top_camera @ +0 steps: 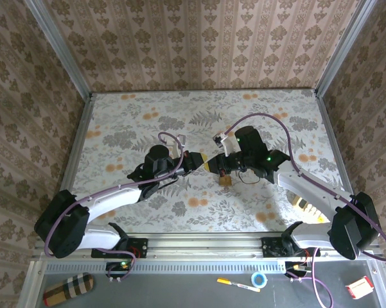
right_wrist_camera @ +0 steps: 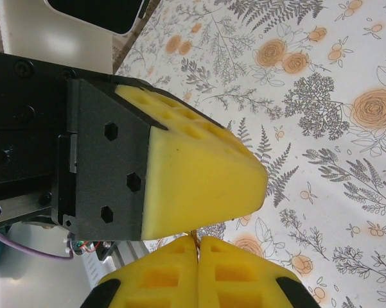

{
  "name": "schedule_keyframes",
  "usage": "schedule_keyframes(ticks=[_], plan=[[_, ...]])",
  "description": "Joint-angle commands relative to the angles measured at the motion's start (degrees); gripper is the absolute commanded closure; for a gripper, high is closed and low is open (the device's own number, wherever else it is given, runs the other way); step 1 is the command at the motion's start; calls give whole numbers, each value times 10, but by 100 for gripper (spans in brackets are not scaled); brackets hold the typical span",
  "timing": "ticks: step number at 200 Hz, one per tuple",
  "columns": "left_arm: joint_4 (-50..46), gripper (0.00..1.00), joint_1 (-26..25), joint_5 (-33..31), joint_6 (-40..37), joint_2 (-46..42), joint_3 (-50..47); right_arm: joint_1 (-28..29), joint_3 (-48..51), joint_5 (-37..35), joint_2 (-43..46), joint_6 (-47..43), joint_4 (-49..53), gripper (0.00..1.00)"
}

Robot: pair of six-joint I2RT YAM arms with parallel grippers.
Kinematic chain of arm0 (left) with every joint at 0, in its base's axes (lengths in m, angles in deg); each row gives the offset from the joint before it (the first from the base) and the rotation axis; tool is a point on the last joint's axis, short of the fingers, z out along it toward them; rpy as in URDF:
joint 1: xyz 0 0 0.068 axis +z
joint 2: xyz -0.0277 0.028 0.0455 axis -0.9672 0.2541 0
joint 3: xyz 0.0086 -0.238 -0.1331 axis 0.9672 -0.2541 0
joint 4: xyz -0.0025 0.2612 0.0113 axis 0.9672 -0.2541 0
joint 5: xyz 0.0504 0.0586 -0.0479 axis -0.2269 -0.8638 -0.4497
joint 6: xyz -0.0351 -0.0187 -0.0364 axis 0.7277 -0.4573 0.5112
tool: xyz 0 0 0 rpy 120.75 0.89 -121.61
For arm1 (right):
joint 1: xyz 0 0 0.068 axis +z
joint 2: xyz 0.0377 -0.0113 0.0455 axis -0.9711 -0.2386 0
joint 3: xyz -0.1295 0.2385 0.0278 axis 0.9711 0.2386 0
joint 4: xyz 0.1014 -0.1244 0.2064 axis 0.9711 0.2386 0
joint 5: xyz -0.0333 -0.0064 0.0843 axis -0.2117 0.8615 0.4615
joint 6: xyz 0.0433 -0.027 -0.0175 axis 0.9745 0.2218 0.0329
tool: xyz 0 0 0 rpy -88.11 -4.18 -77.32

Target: Unlock with the key

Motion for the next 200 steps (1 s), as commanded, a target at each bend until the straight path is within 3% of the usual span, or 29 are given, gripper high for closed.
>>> schedule_keyframes(ticks=[1, 56, 79, 100, 123, 150, 200], plan=[[24, 100, 6, 11, -5, -23, -10, -3, -9, -3, 2, 7, -10, 100], [11, 100, 31, 19, -10, -56, -20, -7, 13, 10, 20, 18, -20, 100], [2, 71, 50, 12, -9, -76, -29, -7, 22, 17, 23, 20, -19, 100], [-2, 54, 59, 13, -8, -84, -27, -6, 30, 17, 21, 23, -24, 100], [-6, 43, 55, 20, -9, -79, -19, -6, 28, 16, 17, 26, -32, 100], [-1, 43, 43, 20, -4, -61, -21, -6, 20, 16, 13, 29, -41, 100], [78, 52, 14, 21, 29, -8, -21, -6, 22, 25, -3, 37, -58, 100]])
